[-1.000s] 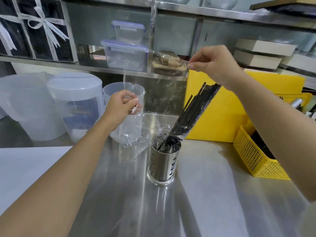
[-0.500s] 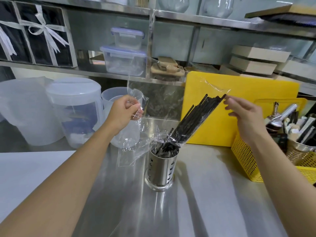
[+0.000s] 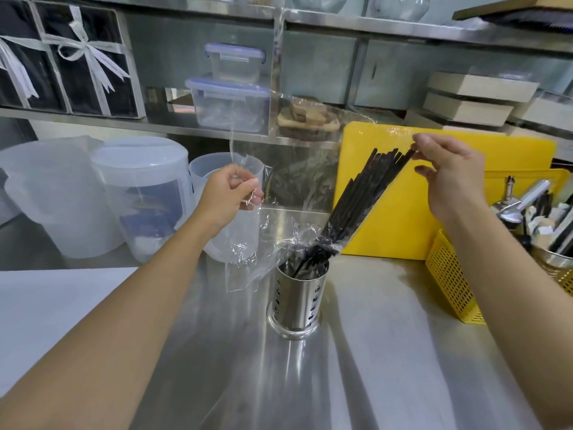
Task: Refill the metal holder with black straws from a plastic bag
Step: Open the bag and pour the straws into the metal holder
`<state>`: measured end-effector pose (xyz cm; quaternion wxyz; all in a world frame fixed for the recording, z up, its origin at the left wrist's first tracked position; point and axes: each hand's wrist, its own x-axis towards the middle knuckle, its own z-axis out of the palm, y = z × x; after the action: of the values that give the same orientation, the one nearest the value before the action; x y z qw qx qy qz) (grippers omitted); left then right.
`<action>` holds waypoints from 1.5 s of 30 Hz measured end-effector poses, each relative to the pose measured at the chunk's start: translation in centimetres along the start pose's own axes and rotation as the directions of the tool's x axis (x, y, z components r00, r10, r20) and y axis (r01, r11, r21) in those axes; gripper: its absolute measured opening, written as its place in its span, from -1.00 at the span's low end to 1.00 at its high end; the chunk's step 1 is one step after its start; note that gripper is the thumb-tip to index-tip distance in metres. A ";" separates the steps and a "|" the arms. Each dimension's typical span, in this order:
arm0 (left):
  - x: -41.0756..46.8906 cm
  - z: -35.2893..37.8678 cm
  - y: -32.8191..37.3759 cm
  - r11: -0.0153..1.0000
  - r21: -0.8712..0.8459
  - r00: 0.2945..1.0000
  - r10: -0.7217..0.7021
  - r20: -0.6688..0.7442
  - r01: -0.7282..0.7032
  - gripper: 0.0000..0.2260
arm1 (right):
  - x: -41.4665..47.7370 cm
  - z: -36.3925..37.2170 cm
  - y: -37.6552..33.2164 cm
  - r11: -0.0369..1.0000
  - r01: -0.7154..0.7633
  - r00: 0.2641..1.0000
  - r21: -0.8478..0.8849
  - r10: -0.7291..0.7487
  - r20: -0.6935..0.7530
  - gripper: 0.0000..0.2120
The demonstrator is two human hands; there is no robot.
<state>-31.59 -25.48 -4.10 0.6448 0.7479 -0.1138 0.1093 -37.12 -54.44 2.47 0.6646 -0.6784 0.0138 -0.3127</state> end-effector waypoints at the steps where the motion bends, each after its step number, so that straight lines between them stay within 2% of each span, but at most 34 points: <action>1: 0.1 -0.1 0.1 1.000 0.003 1.000 0.009 -0.003 -0.009 -0.86 | 0.2 0.2 -0.4 1.000 0.005 1.000 0.001 -0.005 0.006 -0.93; 9: -0.1 -2.0 -0.5 0.999 0.031 0.997 -0.017 -0.070 0.020 -0.87 | 0.6 2.6 -1.2 0.994 0.016 0.999 -0.112 -0.011 0.043 -0.92; 13: 0.1 -2.6 -0.7 0.999 0.036 0.998 -0.036 -0.053 0.038 -0.87 | 0.7 3.3 -1.3 0.991 0.019 0.997 -0.130 -0.009 0.072 -0.92; 19: -0.1 -2.2 -0.3 0.998 0.059 0.999 -0.013 -0.035 0.015 -0.86 | 1.0 3.8 -1.9 0.968 0.105 0.990 -0.229 -0.081 0.112 -0.87; 22: 0.2 -2.3 0.0 1.000 0.023 0.998 -0.008 -0.054 0.009 -0.84 | 1.2 4.2 -2.4 0.965 0.152 0.987 -0.212 -0.136 0.089 -0.85; 24: 0.3 -2.4 0.4 0.998 0.060 0.999 0.025 -0.041 -0.023 -0.84 | 1.2 4.2 -2.4 0.970 0.142 0.988 -0.199 -0.128 0.081 -0.84; 30: 0.7 -3.5 1.4 0.994 0.079 0.997 0.073 -0.008 -0.072 -0.83 | 1.1 3.9 -1.7 0.989 0.055 0.998 -0.135 -0.049 0.051 -0.88; 37: 0.2 -3.7 1.5 0.998 0.057 0.996 0.023 0.081 -0.028 -0.87 | 0.7 4.3 -0.9 0.986 -0.027 0.997 -0.163 0.039 0.072 -0.87; 45: 0.5 -4.8 2.6 0.998 0.042 0.996 0.051 0.067 -0.054 -0.86 | 0.7 4.9 -2.1 0.985 0.030 0.995 -0.171 -0.013 0.098 -0.85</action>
<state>-31.96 -21.09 -0.77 0.6211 0.7617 -0.1521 0.1041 -35.19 -50.14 5.06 0.6001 -0.7477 0.0015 -0.2844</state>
